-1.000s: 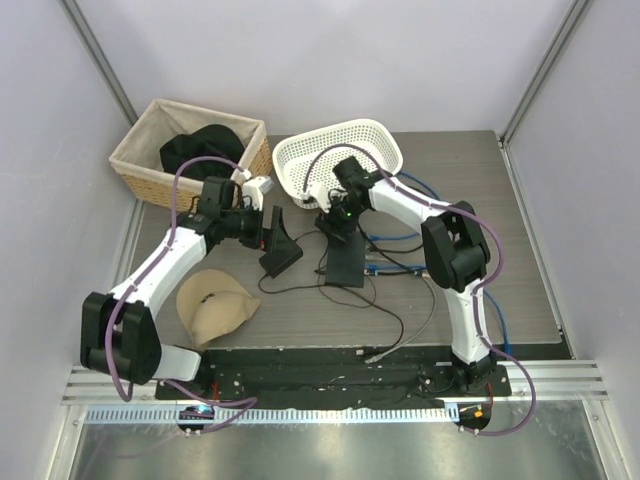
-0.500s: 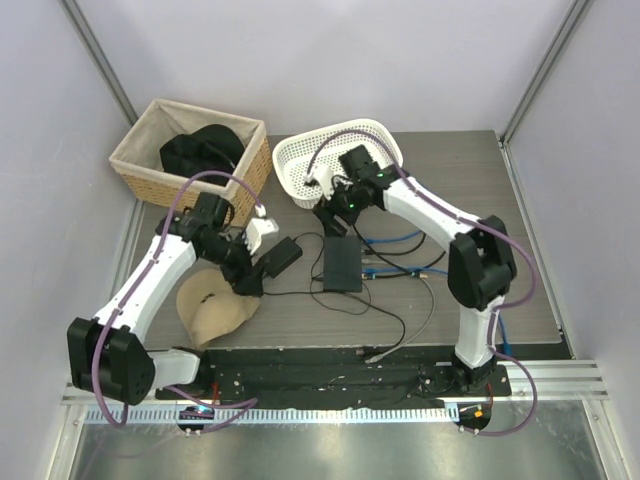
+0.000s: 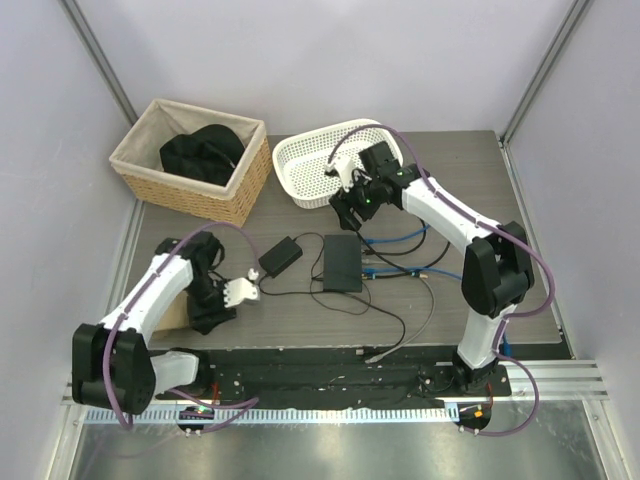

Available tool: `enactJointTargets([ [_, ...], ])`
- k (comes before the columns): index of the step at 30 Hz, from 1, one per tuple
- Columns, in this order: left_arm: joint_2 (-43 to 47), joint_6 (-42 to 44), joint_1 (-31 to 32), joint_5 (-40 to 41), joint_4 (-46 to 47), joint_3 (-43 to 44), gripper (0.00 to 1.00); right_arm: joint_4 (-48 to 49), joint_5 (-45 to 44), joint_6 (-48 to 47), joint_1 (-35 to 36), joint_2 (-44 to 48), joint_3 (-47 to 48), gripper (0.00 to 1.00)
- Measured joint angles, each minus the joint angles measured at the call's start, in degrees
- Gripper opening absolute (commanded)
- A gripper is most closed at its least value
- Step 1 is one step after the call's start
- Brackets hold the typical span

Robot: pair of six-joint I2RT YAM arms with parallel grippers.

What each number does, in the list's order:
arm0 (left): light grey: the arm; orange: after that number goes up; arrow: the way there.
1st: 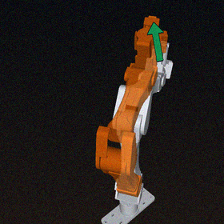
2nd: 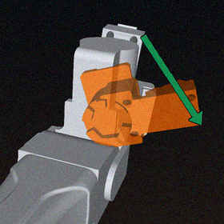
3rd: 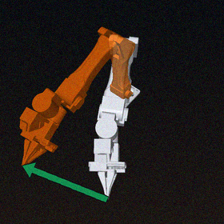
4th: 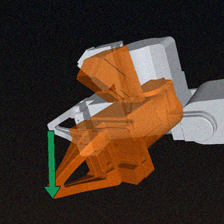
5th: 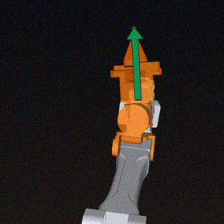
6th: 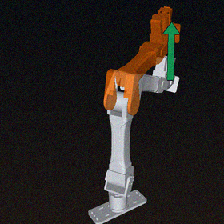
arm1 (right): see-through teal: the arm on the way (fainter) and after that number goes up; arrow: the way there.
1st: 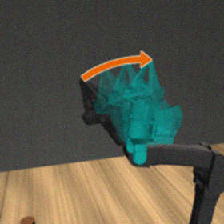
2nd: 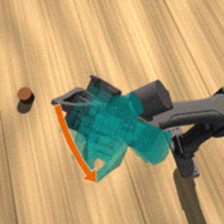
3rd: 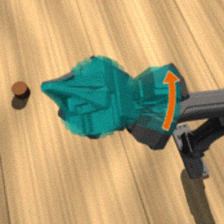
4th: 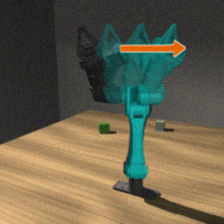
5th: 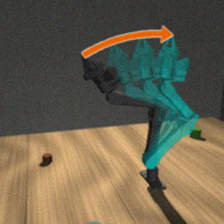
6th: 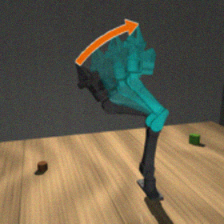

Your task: Pull the plug from the switch port

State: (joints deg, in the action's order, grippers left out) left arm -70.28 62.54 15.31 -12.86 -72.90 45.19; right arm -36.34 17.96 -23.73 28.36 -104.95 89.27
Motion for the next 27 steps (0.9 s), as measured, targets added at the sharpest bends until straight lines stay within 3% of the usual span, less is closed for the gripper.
enactJointTargets([
  [3, 1.2, 2.3, -6.9, 2.7, 0.1, 1.7, 0.64, -0.7, 0.2, -0.8, 0.1, 1.3, -3.2, 0.67],
  [7, 1.3, -3.0, -5.5, -6.6, 0.1, 11.0, 0.70, -3.1, 0.7, -1.4, 0.7, 3.7, -9.7, 0.61],
  [10, -0.8, -14.8, -3.5, -16.7, 6.3, 17.5, 0.73, -4.8, 0.8, -0.4, 1.8, 3.2, -11.7, 0.53],
  [13, -4.8, -32.5, -2.5, -24.5, 18.8, 18.1, 0.73, -4.9, 0.8, 1.8, 2.4, 2.3, -11.8, 0.49],
  [19, -14.8, -63.6, -0.6, -28.4, 42.1, 14.4, 0.70, -3.0, 0.9, 5.6, 3.7, 1.7, -11.8, 0.45],
  [24, -24.2, -75.7, 2.7, -29.3, 51.4, 15.5, 0.68, -0.4, 1.8, 6.9, 5.0, 1.7, -14.1, 0.44],
  [27, -27.6, -77.8, 5.0, -29.3, 53.7, 17.4, 0.57, 0.0, 1.8, 6.9, 6.9, 1.7, -17.3, 0.43],
])
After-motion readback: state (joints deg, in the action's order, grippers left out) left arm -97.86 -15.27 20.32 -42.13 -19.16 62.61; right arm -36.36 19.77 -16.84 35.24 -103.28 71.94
